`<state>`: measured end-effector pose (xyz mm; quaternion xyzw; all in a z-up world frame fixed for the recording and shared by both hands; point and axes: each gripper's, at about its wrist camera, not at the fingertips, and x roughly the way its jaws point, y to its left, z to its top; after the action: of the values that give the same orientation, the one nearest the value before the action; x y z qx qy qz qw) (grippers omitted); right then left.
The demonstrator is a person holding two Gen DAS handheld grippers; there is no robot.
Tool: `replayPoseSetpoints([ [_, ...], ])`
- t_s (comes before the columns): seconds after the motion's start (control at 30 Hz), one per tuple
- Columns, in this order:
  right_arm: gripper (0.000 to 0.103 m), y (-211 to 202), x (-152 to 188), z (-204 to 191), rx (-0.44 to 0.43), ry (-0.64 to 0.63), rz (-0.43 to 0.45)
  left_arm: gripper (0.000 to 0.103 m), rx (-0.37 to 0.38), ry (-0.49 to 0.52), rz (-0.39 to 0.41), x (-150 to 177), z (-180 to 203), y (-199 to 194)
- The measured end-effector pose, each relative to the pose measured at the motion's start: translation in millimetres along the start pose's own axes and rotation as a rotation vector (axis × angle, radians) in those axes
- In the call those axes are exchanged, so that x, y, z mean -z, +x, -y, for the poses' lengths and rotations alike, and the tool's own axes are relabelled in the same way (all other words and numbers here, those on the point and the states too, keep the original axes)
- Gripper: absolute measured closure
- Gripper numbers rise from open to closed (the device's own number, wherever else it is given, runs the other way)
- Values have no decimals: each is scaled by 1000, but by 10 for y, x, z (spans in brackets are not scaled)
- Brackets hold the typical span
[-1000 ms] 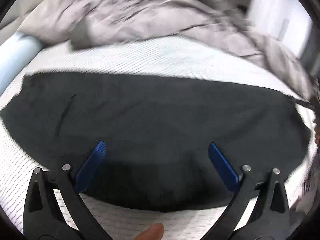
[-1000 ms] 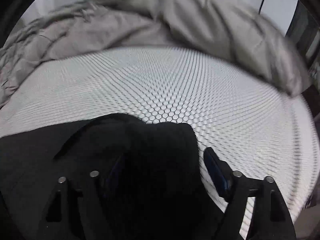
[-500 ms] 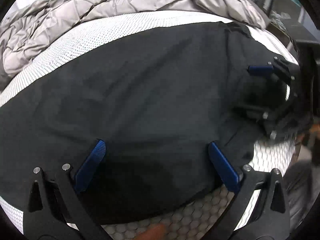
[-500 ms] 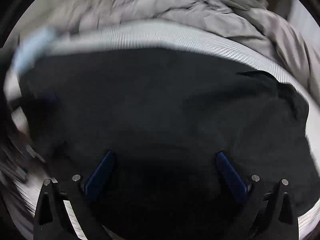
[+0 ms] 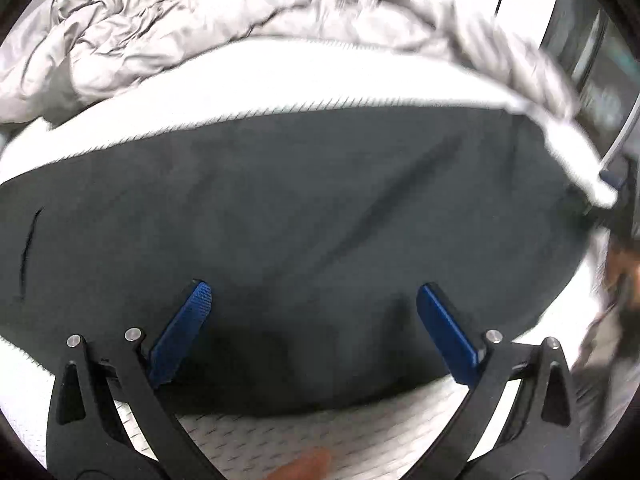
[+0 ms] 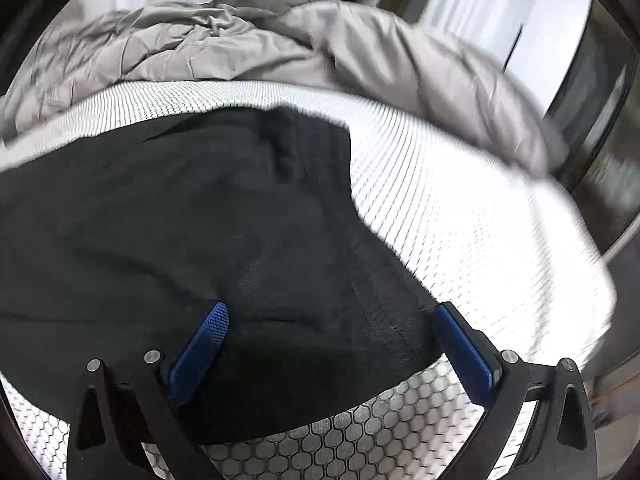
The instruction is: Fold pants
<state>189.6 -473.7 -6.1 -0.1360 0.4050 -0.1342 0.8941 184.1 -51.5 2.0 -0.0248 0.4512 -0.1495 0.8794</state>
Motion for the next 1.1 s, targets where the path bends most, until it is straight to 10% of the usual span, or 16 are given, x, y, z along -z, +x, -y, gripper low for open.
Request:
replayPoseSetpoints([
  [0.1, 0, -334, -182, -237, 3, -41, 130, 1, 44, 43, -7, -275, 259, 125],
  [0.3, 0, 9, -602, -1115, -555, -71, -75, 1, 29, 123, -171, -302, 360, 697],
  [0.47, 0, 279, -611, -1202, -374, -205, -75, 1, -30, 73, -143, -237, -230, 491],
  [0.63, 0, 429, -408, -175, 26, -22, -76, 1, -130, -6, -110, -121, -828, 250],
  [0.83, 1, 107, -551, -151, -38, 76, 6, 1, -84, 19, -74, -243, -492, 112],
  [1.1, 1, 47, -1018, -1221, -491, -69, -58, 1, -35, 122, -176, -541, 76, 719],
])
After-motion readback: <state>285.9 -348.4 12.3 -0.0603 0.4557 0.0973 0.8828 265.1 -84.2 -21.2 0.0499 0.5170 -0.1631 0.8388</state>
